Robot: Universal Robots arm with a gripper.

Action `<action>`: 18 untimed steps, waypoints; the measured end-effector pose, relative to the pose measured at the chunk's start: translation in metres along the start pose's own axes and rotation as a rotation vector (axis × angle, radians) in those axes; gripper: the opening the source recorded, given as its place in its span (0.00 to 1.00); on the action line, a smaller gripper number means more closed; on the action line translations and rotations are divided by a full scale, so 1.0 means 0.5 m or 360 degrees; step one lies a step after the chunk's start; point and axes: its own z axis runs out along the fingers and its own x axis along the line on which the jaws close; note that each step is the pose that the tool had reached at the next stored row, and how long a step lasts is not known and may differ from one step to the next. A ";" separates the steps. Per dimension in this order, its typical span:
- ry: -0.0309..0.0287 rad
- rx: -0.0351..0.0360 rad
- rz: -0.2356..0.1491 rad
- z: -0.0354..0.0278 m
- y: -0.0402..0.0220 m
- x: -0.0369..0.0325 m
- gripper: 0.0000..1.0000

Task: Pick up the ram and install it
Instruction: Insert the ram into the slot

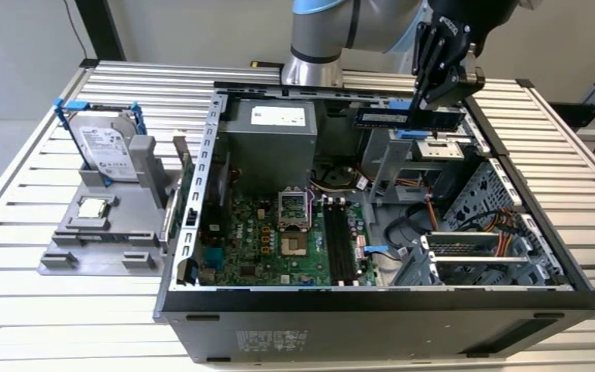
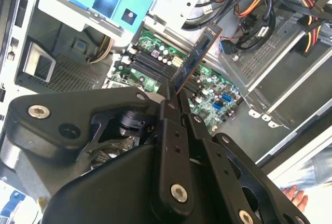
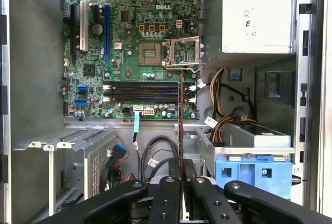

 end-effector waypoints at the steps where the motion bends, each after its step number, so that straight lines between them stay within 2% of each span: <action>1: 0.00000 0.0000 0.0000 0.000 0.000 0.000 0.00; 6: 0.00000 0.0000 0.0000 0.000 0.000 0.000 0.00; 8: -0.00006 0.0000 0.0019 0.000 0.000 0.000 0.00; 18: -0.00102 -0.0006 0.0289 0.000 0.000 0.000 0.00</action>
